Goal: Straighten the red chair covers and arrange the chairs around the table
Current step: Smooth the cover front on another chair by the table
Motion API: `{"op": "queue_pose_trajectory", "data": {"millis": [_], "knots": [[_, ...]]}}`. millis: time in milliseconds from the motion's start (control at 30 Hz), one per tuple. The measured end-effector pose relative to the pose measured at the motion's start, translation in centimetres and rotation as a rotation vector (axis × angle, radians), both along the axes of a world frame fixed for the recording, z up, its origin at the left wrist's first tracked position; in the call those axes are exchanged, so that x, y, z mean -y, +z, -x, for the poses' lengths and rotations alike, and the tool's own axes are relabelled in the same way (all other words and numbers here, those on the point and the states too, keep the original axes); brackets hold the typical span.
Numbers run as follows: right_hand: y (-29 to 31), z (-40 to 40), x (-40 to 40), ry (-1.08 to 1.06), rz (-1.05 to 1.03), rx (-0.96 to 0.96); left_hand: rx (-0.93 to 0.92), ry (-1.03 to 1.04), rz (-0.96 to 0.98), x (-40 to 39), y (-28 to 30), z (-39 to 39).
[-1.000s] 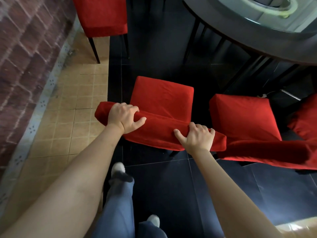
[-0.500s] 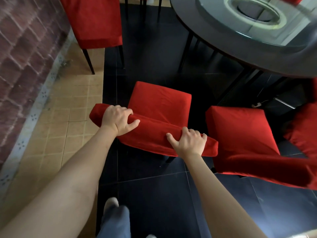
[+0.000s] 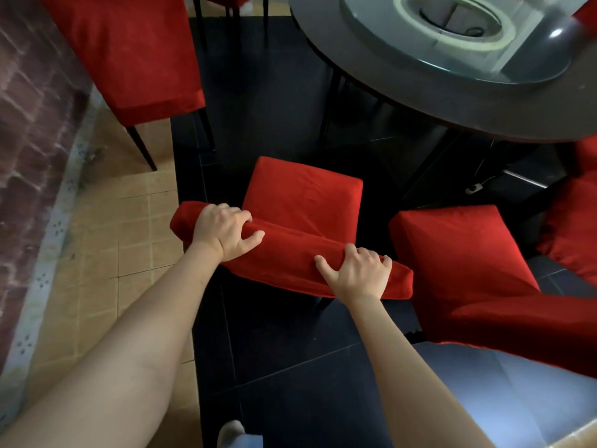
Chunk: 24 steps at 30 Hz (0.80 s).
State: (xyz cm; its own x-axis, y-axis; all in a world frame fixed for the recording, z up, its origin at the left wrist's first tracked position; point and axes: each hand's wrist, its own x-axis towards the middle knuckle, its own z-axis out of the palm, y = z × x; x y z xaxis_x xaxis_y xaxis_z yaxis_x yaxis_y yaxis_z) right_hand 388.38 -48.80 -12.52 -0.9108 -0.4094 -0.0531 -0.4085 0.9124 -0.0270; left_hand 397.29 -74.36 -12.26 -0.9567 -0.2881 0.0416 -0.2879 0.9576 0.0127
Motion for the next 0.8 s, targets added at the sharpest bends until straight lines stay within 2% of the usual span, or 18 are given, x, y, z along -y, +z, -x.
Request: {"op": "queue_pose_trajectory", "data": {"millis": [367, 800], "knots": [[-0.1, 4.9, 4.6, -0.071, -0.001, -0.027, 0.004, -0.059, 0.01, 5.1, -0.1, 6.6], [0.0, 7.3, 6.2, -0.086, -0.03, -0.006, 0.04, -0.049, -0.016, 6.7, 0.2, 9.2]]}}
